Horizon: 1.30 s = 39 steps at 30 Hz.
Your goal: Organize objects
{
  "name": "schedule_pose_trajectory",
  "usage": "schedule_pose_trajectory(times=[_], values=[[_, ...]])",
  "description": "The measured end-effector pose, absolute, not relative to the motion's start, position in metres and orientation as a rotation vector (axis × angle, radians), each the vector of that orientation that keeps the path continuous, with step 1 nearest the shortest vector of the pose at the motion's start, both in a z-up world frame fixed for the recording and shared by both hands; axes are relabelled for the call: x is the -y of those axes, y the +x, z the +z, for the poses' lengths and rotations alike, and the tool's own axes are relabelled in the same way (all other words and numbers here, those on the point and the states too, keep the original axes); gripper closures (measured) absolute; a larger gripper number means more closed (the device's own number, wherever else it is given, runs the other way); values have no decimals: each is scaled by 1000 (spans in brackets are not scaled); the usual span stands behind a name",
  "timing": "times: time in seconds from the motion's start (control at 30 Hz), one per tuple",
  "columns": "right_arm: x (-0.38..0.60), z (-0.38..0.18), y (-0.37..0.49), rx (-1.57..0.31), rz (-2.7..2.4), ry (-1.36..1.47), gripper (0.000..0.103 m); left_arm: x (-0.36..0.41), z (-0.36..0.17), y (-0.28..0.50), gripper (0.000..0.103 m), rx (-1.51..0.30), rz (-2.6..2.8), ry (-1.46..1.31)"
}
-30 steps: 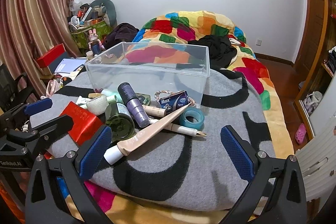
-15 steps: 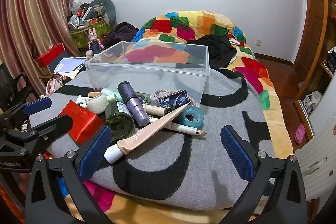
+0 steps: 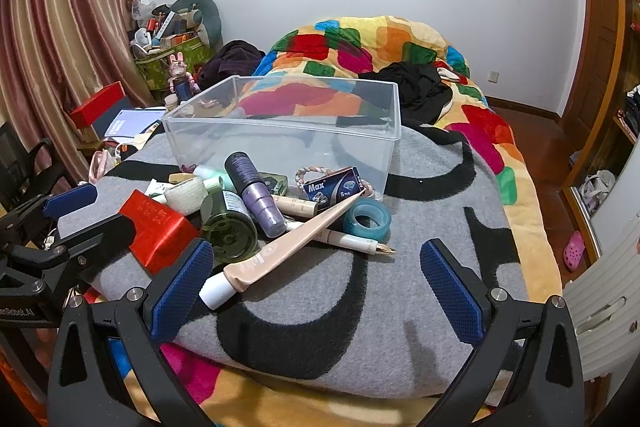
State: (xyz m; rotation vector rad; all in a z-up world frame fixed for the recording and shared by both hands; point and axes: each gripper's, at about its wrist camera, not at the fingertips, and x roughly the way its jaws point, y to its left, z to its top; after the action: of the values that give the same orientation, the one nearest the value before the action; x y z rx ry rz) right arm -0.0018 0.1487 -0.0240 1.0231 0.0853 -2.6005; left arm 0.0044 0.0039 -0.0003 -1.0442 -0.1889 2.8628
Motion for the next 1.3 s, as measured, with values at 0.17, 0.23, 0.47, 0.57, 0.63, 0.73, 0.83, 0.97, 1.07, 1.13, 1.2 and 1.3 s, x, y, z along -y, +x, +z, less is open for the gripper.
schedule_pose_trajectory(times=[0.17, 0.23, 0.47, 0.57, 0.63, 0.73, 0.83, 0.97, 1.07, 1.13, 1.2, 1.3], values=[[-147, -24, -1, -82, -2595, 1029, 0, -4, 0, 4, 0, 190, 2863, -1045], [-147, -24, -1, -82, -2593, 1031, 0, -4, 0, 4, 0, 190, 2862, -1045], [-146, -25, -1, -79, -2590, 1036, 0, -3, 0, 5, 0, 199, 2873, -1050], [-146, -27, -2, -75, -2586, 1040, 0, -3, 1, 6, 0, 202, 2871, -1054], [-146, -29, -3, -71, -2583, 1047, 0, -2, 2, 6, 0, 204, 2869, -1059], [-147, -31, -5, -70, -2580, 1057, 0, 0, 1, 8, 0, 208, 2876, -1067], [-149, -34, -8, -68, -2580, 1068, 0, 6, -4, 8, 0, 218, 2883, -1089], [-154, -40, -15, -55, -2585, 1097, 0, 22, -10, 10, 0, 243, 2907, -1134], [-160, -45, -22, -30, -2591, 1126, 0, 38, -15, 10, 0, 293, 2920, -1174], [-165, -49, -27, -10, -2595, 1148, 0, 48, -20, 8, 0, 340, 2910, -1201], [-168, -50, -30, 13, -2594, 1157, 0, 56, -24, 5, 0, 384, 2899, -1229], [-167, -48, -33, 21, -2576, 1152, 0, 59, -30, 3, 0, 429, 2857, -1257]])
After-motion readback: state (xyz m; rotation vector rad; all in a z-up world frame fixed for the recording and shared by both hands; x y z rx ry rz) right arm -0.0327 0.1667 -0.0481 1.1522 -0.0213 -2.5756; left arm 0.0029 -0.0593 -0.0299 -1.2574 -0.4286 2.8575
